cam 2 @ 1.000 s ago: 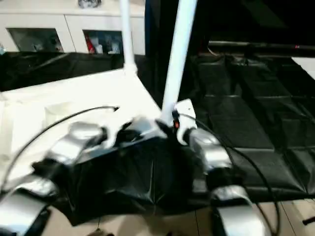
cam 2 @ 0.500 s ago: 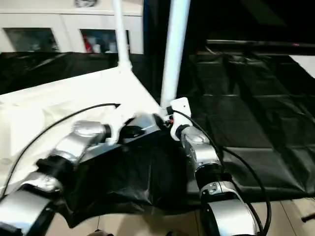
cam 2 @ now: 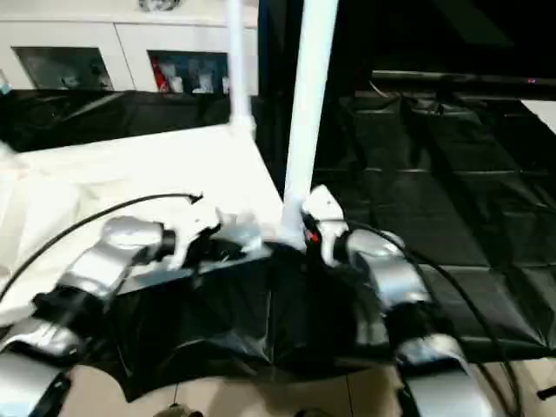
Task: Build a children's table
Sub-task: Rotate leg to tighten
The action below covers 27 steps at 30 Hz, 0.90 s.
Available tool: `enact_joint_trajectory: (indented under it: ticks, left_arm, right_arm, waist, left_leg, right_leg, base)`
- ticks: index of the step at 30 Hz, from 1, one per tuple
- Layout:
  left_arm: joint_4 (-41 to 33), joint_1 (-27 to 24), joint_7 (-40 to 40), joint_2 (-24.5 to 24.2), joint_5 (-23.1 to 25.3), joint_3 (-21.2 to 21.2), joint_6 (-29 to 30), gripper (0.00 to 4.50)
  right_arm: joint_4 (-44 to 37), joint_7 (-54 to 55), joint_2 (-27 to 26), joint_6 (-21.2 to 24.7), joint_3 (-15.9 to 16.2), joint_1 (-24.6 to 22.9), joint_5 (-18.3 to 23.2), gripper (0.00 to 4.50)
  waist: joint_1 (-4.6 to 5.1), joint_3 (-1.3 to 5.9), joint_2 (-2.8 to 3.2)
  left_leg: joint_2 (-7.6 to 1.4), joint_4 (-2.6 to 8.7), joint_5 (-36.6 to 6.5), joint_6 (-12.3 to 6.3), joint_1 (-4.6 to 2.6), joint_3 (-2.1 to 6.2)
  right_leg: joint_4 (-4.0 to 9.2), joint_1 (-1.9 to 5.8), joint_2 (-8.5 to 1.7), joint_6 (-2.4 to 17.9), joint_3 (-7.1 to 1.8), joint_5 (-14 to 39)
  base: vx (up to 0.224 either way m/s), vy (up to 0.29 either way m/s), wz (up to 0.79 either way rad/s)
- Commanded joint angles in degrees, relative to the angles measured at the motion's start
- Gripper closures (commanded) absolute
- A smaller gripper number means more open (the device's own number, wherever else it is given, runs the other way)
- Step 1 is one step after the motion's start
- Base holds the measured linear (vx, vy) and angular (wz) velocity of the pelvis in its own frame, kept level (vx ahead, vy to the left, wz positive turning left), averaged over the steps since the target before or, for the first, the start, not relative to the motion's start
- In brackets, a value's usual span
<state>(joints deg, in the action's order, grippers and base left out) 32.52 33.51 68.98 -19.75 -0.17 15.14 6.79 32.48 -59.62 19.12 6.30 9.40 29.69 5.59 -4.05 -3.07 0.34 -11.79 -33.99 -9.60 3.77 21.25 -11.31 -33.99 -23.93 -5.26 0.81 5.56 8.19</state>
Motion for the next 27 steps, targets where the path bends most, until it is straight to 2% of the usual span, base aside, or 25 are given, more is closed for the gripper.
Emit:
enact_joint_trajectory:
  ticks: [1, 10, 14, 16, 20, 22, 23, 25, 26, 27]
  left_arm:
    - [-4.0, 0.1, 4.6, 0.4, -3.3, 1.0, -0.6, 4.5]
    - [-6.3, -1.9, 7.4, -1.5, -2.8, 2.3, -0.6, 4.5]
    - [-6.3, -2.1, 6.4, -1.3, -2.7, 2.2, -0.8, 4.5]
    - [-3.5, -0.8, 0.9, 0.3, -1.0, 1.3, -2.8, 4.5]
    - [-0.6, 0.7, -4.0, 1.6, 0.9, 0.7, -3.5, 4.5]
    - [1.8, 2.3, -8.7, 3.2, 1.9, -0.1, -2.6, 4.5]
    - [2.8, 3.2, -10.8, 4.3, 1.7, -0.8, -1.7, 4.5]
    - [4.4, 5.1, -15.2, 6.9, 1.2, -2.2, 0.5, 4.5]
    - [4.4, 5.1, -15.2, 6.9, 1.2, -2.2, 0.5, 4.5]
    - [5.9, 6.6, -18.8, 8.8, 1.3, -3.0, 1.5, 4.5]
  right_arm:
    - [-2.3, -2.6, 0.6, 1.5, 1.1, -0.2, 1.3, 0.24]
    - [-5.9, -6.3, 2.0, 4.1, 2.3, -1.5, 1.7, 0.95]
    - [-6.5, -6.4, 1.7, 4.7, 2.5, -2.0, 2.0, 1.48]
    - [-5.1, -3.0, -0.5, 2.4, 1.4, -2.1, 1.7, 1.48]
    - [-1.7, 3.7, -2.9, 2.8, 0.3, -1.2, 0.0, 1.7]
    - [1.8, 11.0, -5.3, 2.5, -0.5, -0.2, -1.7, 1.73]
    - [3.5, 14.7, -6.8, 2.5, -1.2, 0.4, -2.1, 1.74]
    - [6.4, 21.8, -10.3, 3.5, -3.3, 1.6, -1.5, 1.75]
    - [6.4, 21.8, -10.3, 3.5, -3.3, 1.6, -1.5, 1.75]
    - [8.5, 26.4, -12.8, 4.5, -5.0, 2.7, -0.9, 1.75]
  waist:
    - [-0.19, 3.81, -0.34]
    - [-0.81, 3.75, -0.43]
    - [-0.81, 3.72, -0.63]
    - [-0.72, 3.73, -0.65]
    - [-0.58, 3.68, -0.77]
    - [-0.04, 3.44, -0.76]
    - [-0.03, 3.58, -0.82]
    - [0.48, 3.52, -0.84]
    - [0.57, 3.55, -0.88]
    - [0.7, 3.54, -0.73]
  left_leg:
    - [-1.71, 4.16, -17.6, -2.67, -0.76, 0.83]
    - [-1.77, 4.26, -17.9, -1.78, -0.94, 0.92]
    - [-1.64, 4.22, -17.5, -1.78, -0.87, 0.92]
    - [-1.67, 4.18, -17.6, -1.73, -0.9, 0.95]
    - [-1.43, 4.16, -17.7, -1.22, -0.96, 1.04]
    - [-1.08, 4.06, -19.2, -0.41, -1.28, 1.08]
    - [-1.05, 4.03, -19.0, -0.16, -1.22, 1.21]
    - [-0.98, 3.93, -19.4, -0.13, -1.41, 1.23]
    - [-0.99, 3.99, -19.4, -0.19, -1.32, 1.28]
    - [-1.1, 4.06, -19.2, -0.46, -1.24, 1.25]
  right_leg:
    - [4.66, 2.97, -3.1, 9.9, -2.77, 22.9]
    - [4.77, 2.77, -3.22, 9.1, -2.81, 24.4]
    - [4.9, 2.76, -3.22, 8.4, -2.79, 25.5]
    - [4.98, 2.53, -3.33, 8.2, -2.82, 25.9]
    - [5.31, 2.59, -3.37, 7.0, -2.67, 28.3]
    - [5.88, 2.18, -3.28, 5.9, -2.36, 32.4]
    - [5.86, 2.41, -3.46, 5.5, -2.28, 32.9]
    - [6.23, 2.07, -3.41, 5.0, -2.18, 34.1]
    - [6.22, 2.2, -3.43, 5.0, -2.13, 34.0]
    - [6.22, 2.13, -3.38, 5.1, -2.25, 33.2]
  base:
    - [0.0, 0.0, 0.0]
    - [0.0, 0.0, 0.0]
    - [0.0, 0.0, 0.0]
    - [0.0, 0.0, 0.0]
    - [0.0, 0.0, 0.0]
    - [0.0, 0.0, 0.0]
    - [0.0, 0.0, 0.0]
    - [0.0, 0.0, 0.0]
    - [0.0, 0.0, 0.0]
    - [0.0, 0.0, 0.0]
